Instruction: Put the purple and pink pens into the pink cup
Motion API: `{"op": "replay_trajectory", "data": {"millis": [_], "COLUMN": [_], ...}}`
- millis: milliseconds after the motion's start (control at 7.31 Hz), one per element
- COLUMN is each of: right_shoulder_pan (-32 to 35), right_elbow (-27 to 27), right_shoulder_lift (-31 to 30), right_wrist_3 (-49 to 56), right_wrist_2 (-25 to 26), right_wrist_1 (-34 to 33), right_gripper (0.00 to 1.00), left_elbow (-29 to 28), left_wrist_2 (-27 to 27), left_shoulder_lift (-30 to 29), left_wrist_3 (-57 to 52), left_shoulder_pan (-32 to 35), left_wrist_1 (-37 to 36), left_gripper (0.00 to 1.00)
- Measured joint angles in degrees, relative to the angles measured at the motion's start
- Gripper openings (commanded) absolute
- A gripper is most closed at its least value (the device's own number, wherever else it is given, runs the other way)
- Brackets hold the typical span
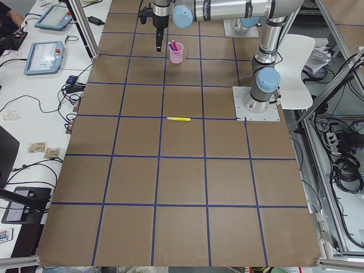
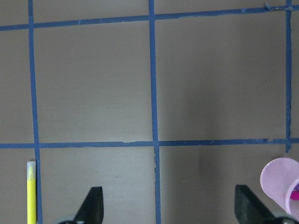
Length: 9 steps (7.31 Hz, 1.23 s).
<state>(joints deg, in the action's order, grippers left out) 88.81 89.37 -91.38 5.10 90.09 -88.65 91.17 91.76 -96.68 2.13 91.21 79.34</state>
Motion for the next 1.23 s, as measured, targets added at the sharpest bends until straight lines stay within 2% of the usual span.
{"op": "replay_trajectory", "data": {"millis": [547, 1232], "right_shoulder_pan": [-0.1, 0.0], "right_elbow": [-0.2, -0.2], "right_shoulder_lift": [-0.4, -1.1], "right_wrist_3": [-0.7, -1.0], "right_wrist_2": [0.5, 0.1], "right_wrist_1": [-2.3, -2.3], "right_gripper": [1.00, 1.00], "left_elbow": [0.6, 1.8], "left_wrist_2": [-0.5, -0.6], "left_shoulder_lift": [6.6, 8.7], "left_wrist_3": [-8.4, -8.8], "left_shoulder_pan": [-4.4, -5.2], "left_wrist_1": [10.2, 11.8], "left_gripper": [1.00, 1.00]}}
